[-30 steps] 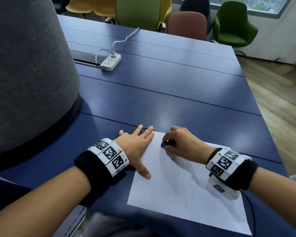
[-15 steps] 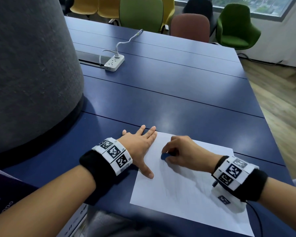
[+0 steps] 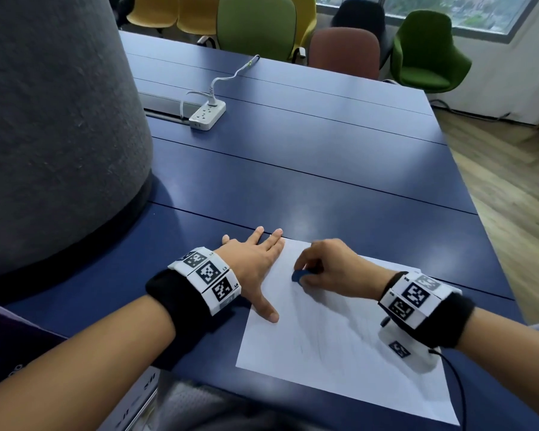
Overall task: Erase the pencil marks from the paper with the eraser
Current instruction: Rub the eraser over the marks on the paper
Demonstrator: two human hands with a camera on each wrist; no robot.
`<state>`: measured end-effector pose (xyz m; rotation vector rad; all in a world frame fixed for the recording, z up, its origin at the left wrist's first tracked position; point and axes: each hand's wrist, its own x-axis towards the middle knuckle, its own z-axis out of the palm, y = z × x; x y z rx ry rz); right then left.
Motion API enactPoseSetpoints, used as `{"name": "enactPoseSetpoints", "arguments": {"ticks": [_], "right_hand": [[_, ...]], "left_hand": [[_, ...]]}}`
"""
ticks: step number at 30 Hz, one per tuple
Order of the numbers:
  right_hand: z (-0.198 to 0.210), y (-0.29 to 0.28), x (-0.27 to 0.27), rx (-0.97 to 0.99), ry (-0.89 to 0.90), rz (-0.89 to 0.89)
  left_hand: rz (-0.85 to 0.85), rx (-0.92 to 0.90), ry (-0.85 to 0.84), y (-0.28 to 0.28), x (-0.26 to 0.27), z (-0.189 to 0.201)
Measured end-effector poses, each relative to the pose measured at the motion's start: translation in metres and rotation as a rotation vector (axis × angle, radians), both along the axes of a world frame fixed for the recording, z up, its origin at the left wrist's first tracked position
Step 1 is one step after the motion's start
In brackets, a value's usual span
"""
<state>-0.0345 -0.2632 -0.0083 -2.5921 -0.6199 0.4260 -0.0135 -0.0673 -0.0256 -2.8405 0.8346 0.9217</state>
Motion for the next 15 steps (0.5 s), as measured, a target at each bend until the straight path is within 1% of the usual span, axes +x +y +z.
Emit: {"name": "enactPoseSetpoints", "arguments": {"ticks": [2,5,7,11,13,15], "right_hand": [[-0.003,-0.001,-0.002,0.036,-0.019,-0.055],[-0.005,0.0,-0.021,0.042,0.057,0.03],[-0.002,0.001,-0.021,0.013,0.078,0.055],[-0.003,0.0,-0.005,0.064,0.022,-0.07],[-0.004,-0.001,-0.014,0.06,0.032,-0.02],[-0.003,0.0,-0.023,0.027,0.102,0.072]], "left_hand": [[0.001,0.0,-0.005,0.0,-0.001,0.001],[0.0,0.008,-0.003,0.0,-0.001,0.001],[-0.004,0.015,-0.006,-0.001,-0.001,0.002],[-0.002,0.009,-0.004,-0.001,-0.001,0.002],[0.0,0.003,-0.006,-0.001,-0.001,0.002],[0.001,0.001,-0.009,0.0,-0.002,0.002]]}}
